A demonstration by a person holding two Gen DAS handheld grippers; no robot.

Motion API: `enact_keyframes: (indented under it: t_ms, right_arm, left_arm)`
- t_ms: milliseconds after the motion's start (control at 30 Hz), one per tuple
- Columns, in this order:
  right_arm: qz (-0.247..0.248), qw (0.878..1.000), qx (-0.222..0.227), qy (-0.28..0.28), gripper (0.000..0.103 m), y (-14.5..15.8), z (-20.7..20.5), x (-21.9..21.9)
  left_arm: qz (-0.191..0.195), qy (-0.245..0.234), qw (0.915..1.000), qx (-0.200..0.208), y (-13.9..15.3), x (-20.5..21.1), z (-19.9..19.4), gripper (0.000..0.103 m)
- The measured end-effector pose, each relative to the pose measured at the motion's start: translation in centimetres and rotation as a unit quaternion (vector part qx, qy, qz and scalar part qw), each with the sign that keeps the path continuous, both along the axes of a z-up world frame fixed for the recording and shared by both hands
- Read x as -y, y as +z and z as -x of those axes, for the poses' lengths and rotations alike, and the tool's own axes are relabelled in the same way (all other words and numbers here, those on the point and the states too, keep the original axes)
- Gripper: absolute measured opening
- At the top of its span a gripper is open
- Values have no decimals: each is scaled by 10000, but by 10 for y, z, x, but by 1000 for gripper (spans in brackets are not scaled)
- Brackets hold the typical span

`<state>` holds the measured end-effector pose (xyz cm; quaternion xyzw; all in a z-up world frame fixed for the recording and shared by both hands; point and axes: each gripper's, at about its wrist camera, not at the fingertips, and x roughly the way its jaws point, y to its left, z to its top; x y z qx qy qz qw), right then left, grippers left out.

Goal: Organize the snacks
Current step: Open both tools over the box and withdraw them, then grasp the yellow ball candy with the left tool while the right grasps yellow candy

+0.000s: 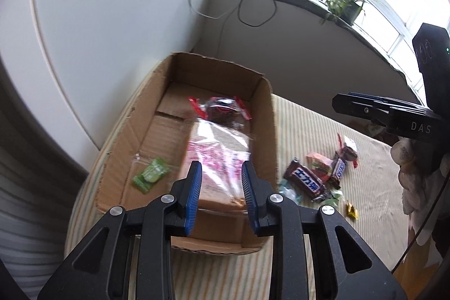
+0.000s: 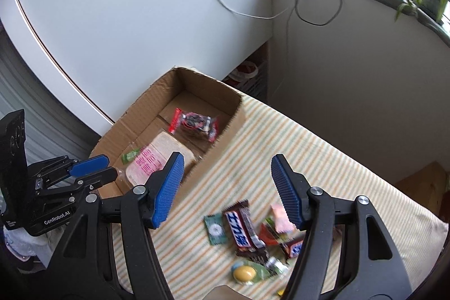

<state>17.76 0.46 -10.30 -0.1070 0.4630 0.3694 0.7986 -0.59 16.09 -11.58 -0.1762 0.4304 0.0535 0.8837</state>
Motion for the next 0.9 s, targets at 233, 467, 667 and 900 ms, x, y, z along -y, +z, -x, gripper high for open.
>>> enact_keyframes:
  t_ms: [233,467,667,900]
  right_arm:
    - [16,9985,-49,-542,67,-1,8,69]
    - [193,9948,-100,-990,67,-13,24,135]
    - [359,9936,-151,-1063,67,-33,41,164]
    - [411,9939,-245,-994,67,-62,57,178]
  left_arm:
    - [107,-449,9989,47,4,34,-7,27]
    - [211,-905,9957,19,1,69,-11,28]
    - [232,-1304,9912,-4,-3,100,-12,28]
    - [148,-1756,9843,1,-15,137,-15,27]
